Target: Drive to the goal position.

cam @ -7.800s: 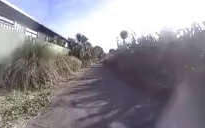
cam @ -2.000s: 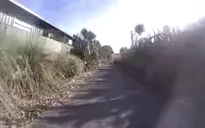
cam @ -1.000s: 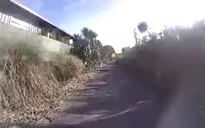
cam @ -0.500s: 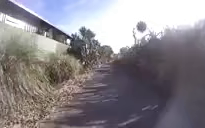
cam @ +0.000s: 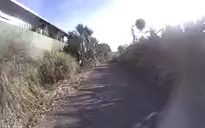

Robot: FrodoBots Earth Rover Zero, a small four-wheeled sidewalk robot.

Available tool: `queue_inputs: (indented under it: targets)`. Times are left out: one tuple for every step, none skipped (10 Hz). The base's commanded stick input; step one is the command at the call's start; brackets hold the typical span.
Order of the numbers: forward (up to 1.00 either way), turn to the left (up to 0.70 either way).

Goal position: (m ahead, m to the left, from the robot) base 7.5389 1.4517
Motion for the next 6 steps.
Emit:
queue_inputs:
  targets:
    - [0.45, -0.22]
    - [0.45, -0.12]
    - [0.45, -0.03]
    - [0.45, 0.0]
    - [0.45, 0.0]
    - [0.45, 0.0]
